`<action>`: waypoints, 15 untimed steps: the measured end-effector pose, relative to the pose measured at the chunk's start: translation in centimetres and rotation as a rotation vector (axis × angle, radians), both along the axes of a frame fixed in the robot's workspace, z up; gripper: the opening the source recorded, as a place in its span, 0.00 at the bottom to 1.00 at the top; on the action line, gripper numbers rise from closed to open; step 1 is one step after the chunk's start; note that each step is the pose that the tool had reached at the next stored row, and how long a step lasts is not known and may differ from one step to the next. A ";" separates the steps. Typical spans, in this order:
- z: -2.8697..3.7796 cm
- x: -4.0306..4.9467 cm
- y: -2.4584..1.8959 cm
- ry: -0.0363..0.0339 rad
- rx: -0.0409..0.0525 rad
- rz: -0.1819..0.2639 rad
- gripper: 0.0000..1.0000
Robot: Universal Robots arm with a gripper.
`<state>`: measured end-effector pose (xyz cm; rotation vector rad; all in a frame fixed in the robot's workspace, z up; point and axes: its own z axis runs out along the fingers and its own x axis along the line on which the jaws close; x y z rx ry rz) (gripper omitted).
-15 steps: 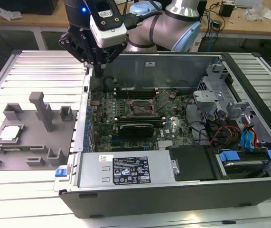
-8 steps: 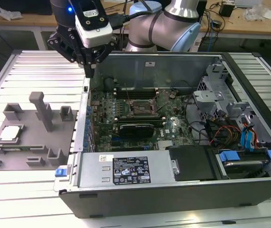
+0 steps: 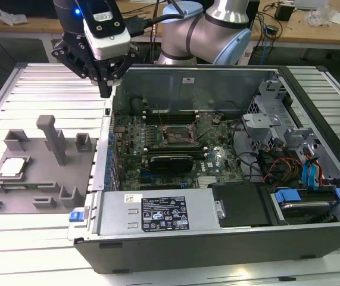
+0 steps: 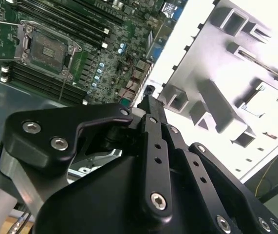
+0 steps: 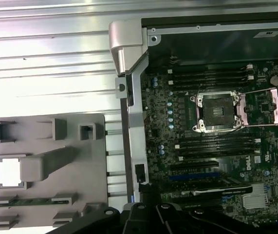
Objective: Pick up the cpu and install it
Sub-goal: 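Reach for the cpu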
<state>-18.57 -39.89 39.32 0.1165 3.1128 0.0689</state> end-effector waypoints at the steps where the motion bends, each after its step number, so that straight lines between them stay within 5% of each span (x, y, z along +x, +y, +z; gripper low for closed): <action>1: 0.00 -0.12 0.00 0.0000 0.0000 0.000 0.11; 15: 0.00 -1.88 0.00 -0.0001 0.0000 0.000 0.11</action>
